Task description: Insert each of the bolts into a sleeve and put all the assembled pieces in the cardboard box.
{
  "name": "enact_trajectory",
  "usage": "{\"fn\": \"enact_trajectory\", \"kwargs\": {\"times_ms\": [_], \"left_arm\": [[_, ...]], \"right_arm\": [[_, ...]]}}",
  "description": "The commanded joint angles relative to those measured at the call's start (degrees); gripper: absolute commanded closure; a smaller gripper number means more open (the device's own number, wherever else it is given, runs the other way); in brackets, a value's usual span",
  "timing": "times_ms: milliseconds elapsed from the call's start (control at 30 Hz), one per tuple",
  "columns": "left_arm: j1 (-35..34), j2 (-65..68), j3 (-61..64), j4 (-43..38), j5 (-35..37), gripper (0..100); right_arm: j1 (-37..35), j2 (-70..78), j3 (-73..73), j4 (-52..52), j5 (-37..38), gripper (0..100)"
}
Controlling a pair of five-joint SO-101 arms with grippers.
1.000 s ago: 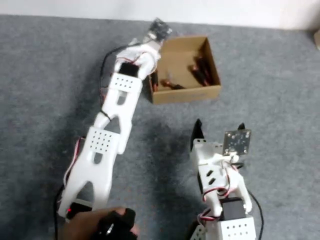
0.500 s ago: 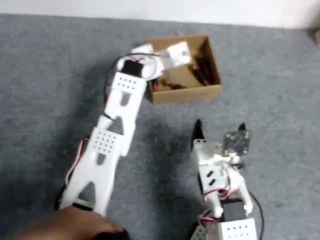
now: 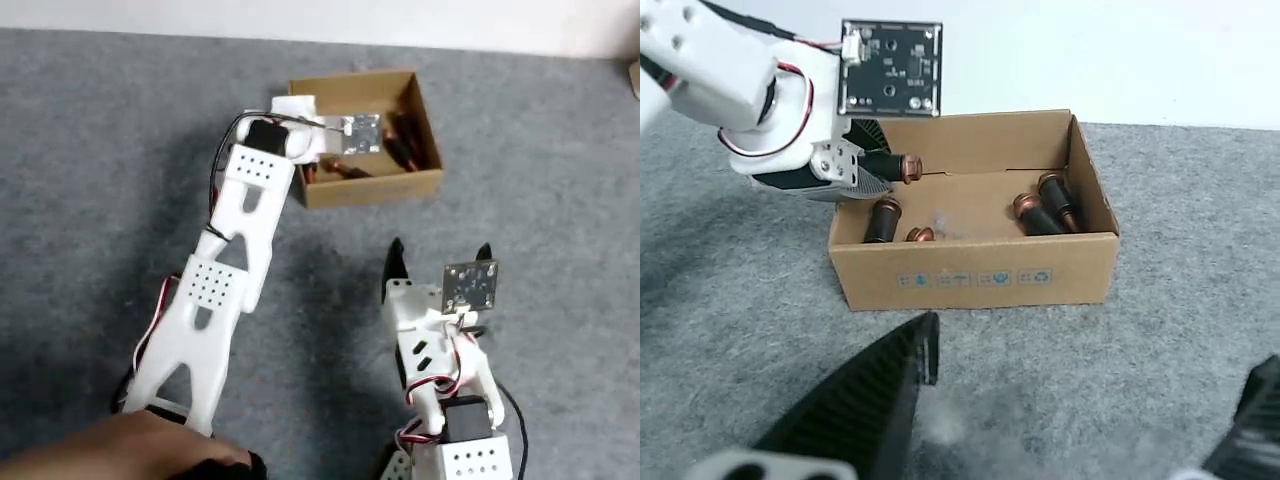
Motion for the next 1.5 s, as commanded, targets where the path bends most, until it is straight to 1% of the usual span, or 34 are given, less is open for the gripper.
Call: {"fn": "enact_trajectory", "kwargs": {"times_ms": [0,167,400,500,533,633,767,867,933,1000,1067,1133,1233,1300,1367,1433,1467], "left_arm": [[-1.27,-0.75,-1.89,1.49,2.29,88],[-2.51,-0.92,-1.98,1.49,2.29,88],[-2.24,-1.01,-2.07,1.05,2.55,88],[-2.68,-1.01,-3.91,1.05,2.99,88],[-3.03,-1.36,-4.00,1.05,4.31,88],[-4.53,-4.70,-4.00,-0.44,11.25,88],[-7.08,-9.27,-4.00,-4.13,23.91,88],[-9.36,-12.62,-4.00,-3.69,31.74,88],[-10.86,-14.81,-4.00,-3.25,38.24,89],[-11.74,-17.10,-4.00,-1.23,43.43,90],[-11.74,-19.91,-4.00,2.73,46.24,90],[-10.59,-23.08,-4.00,10.37,48.97,90],[-8.13,-27.03,-4.00,24.62,55.21,90],[-7.16,-28.35,-3.74,31.30,59.08,90],[-8.04,-28.26,-1.36,31.21,62.51,94],[-9.01,-28.79,0.57,31.30,62.24,100],[-9.27,-29.67,1.19,31.30,61.54,100]], "right_arm": [[0.40,-0.31,3.74,-1.80,0.70,57.7],[0.40,-0.31,3.74,-1.80,0.79,57.7],[0.40,-0.31,3.74,-1.80,0.88,57.7],[0.40,-0.31,3.74,-1.80,0.88,57.7],[0.40,-0.31,3.74,-1.80,0.88,57.7],[0.40,-0.31,3.74,-1.80,0.88,57.7],[0.40,-0.31,3.74,-1.80,0.88,57.7],[0.40,-0.31,3.74,-1.80,0.88,57.7],[0.40,-0.31,3.74,-1.80,0.88,57.7],[0.40,-0.31,3.74,-1.80,0.88,57.7],[0.40,-0.31,3.74,-1.80,0.88,57.7],[0.40,-0.31,3.74,-1.80,0.88,57.7],[0.40,-0.31,3.82,-1.80,0.88,57.7],[0.40,-0.31,3.82,-1.80,0.88,57.7],[0.40,-0.31,3.82,-1.80,0.88,57.7],[0.48,-0.31,3.82,-1.80,0.88,57.7],[0.57,-0.31,3.82,-1.80,0.88,57.7]]}}
